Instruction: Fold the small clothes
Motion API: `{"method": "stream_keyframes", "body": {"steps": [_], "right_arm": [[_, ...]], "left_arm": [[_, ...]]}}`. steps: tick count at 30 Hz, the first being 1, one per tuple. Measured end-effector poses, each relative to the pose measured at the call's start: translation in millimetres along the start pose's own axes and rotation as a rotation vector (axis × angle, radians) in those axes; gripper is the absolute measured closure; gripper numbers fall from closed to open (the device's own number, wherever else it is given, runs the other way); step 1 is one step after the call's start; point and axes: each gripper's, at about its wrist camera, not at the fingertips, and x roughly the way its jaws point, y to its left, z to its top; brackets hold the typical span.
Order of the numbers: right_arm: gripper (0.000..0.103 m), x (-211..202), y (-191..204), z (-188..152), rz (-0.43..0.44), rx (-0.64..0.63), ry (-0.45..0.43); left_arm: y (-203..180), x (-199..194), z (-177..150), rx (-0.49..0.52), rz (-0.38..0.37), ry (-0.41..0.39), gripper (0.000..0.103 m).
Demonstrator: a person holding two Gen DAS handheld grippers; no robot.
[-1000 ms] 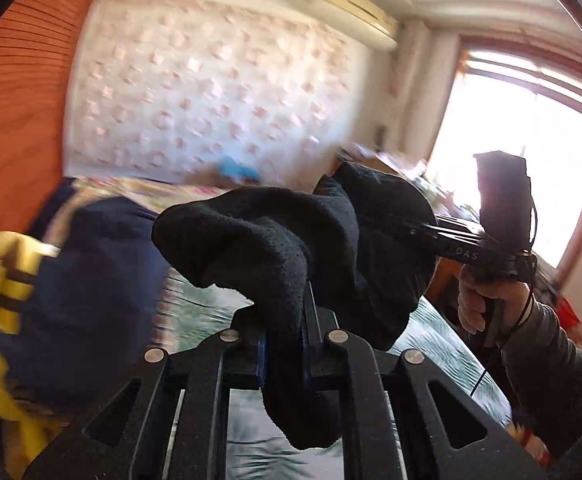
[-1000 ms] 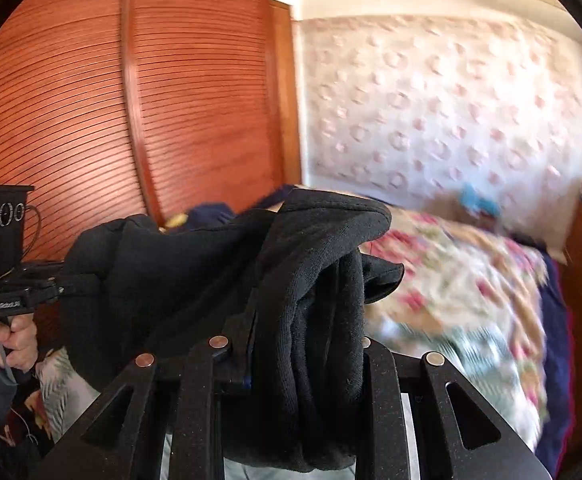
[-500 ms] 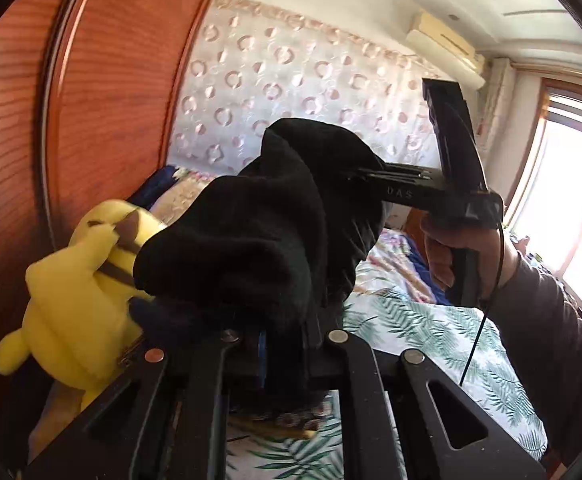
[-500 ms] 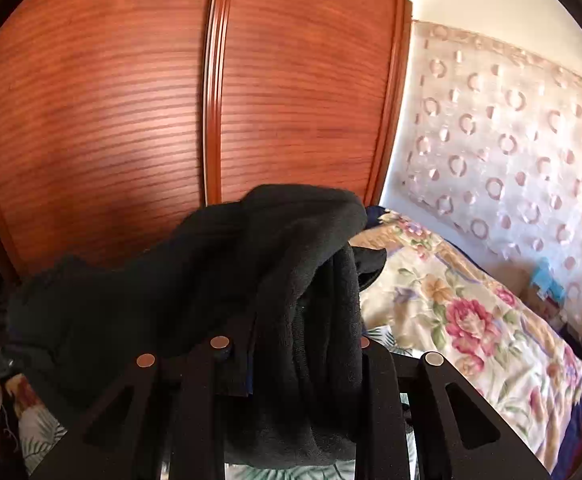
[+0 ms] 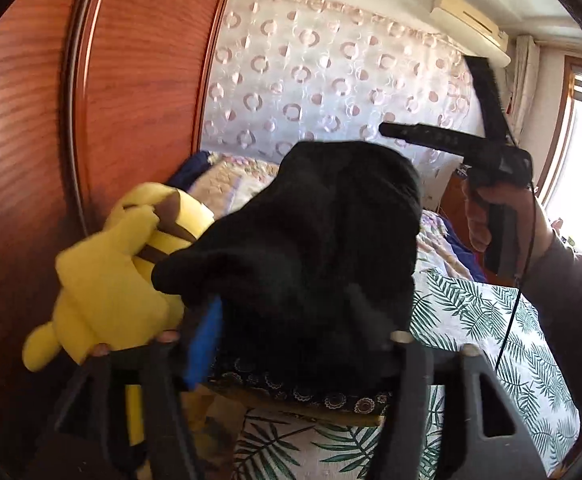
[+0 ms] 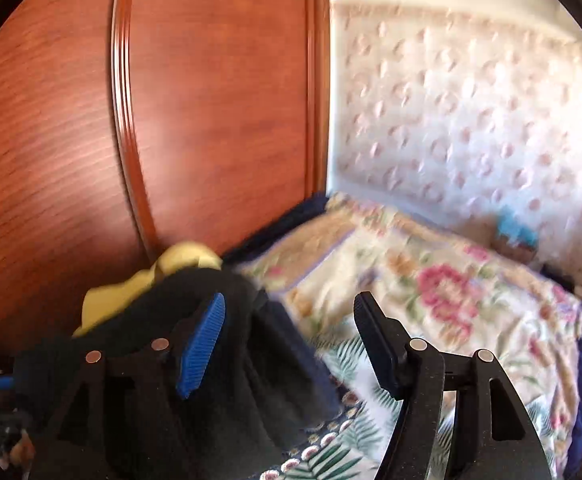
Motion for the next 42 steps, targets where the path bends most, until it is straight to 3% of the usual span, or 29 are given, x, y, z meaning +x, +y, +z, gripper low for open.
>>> {"method": "stream_keyframes", "body": {"steps": [3,7,14,17,21,28,30,40,42], "right_arm": [[0.034,-22.2,15.6,2.2,0.086,-0.011,-0.097],[0.044,-12.6,36.2,-9.9,0.196,-0.045,-0.038],[0.047,66.1,13.2,-28.7,0.054,-0.084,0.079],[0.047,92.5,12.5,-25.2,0.105,0.011,0.098],[0.047,94.7,11.9,-19.6,0.089,0.031,0.075],[0.046,-16.5,38.8,-72.0,0.009,0.044,0.049],[0.046,-44.3,45.6,-80.4,-0.008,0.051,0.035],[0.044,-192.8,69.7,-135.1,-0.103,0.113,-0.016],[0.04,-221.0,79.4,-146.2,-0.133,0.113,-0.028]], "left_arm": [[-5.2,-11.2,5.9,0.038,0.024,-0.064,0.02],[-13.2,4.3,11.9,0.07,0.016,-0.044,0.019],[-15.4,54.4,-4.2,0.115,0.045,0.064,0.019],[-18.2,53.4,-5.5,0.126,0.05,0.063,0.019],[-28.0,34.1,0.1,0.14,0.05,0.036,0.019],[-49.7,2.1,2.3,0.189,0.05,-0.011,0.019],[-58.4,-9.8,1.9,0.196,0.038,-0.028,0.014],[-105.9,-46.2,-13.3,0.257,-0.034,-0.072,0.013],[-115.1,-50.2,-18.3,0.263,-0.053,-0.075,0.013]]}}
